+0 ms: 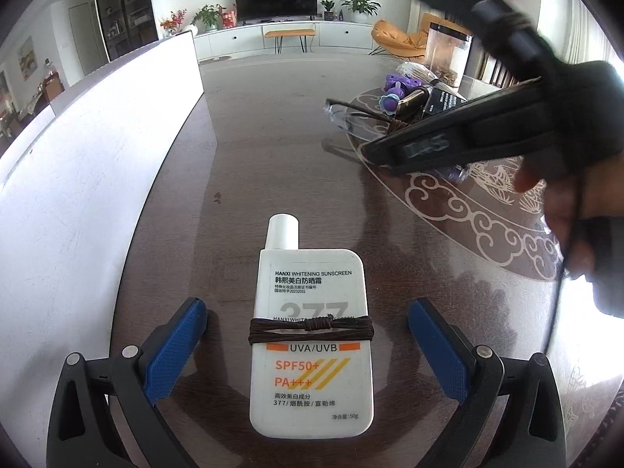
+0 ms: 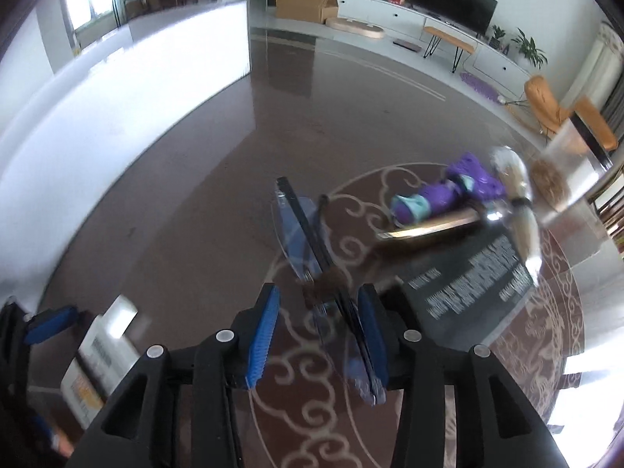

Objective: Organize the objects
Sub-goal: 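Grasp the rimless glasses at the bridge with the right gripper and lift, then close the left gripper on the sunscreen bottle while the right holds the glasses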

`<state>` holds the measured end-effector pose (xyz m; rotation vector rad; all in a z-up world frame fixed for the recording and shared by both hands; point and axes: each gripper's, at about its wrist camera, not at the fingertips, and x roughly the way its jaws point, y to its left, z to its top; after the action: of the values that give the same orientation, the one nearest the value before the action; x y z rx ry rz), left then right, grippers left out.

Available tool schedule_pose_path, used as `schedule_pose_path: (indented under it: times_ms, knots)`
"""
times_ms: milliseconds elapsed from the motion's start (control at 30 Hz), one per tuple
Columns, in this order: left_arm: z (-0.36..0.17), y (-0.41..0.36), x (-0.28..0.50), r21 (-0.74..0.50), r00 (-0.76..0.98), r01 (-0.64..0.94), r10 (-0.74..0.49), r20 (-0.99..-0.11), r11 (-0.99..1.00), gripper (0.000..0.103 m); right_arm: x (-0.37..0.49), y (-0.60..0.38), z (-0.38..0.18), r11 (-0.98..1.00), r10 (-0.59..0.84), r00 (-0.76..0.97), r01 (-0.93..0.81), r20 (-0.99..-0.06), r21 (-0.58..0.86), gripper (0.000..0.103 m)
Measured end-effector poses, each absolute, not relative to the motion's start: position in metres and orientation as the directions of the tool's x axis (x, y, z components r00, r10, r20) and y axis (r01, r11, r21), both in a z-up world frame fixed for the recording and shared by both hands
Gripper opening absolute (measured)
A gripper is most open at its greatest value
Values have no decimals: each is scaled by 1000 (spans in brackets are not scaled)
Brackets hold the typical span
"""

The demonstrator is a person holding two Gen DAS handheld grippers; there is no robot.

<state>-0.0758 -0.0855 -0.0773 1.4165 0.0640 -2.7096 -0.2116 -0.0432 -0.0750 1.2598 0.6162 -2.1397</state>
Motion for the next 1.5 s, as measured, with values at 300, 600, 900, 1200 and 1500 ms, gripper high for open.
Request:
schedule_pose_path:
  times_ms: [300,600,900,1200,1500]
  knots:
    - [-77,-84,-78,2,-569,92,-54,-821,-996,103,-170,2,-82,-807,-278,-409,590,-869,-19,13]
    - [-78,-86,-78,3,-569,94,-56,-820,-996,103,-83,137,-83,-979,-122,-586,204,-801,0,13]
    - [-78,-86,-78,3,-569,94,-56,-820,-996,103,-101,141,-76,-993,-90,-628,112,-773,25,74]
    - [-78,-86,-77,3,-569,94,-56,-820,-996,103,-93,140,-78,-992,-89,-618,127,-781,12,84]
    - [-78,-86,-77,3,-569,93,-56,-820,-996,103,-94,140,-80,-992,-86,-607,129,-790,9,92]
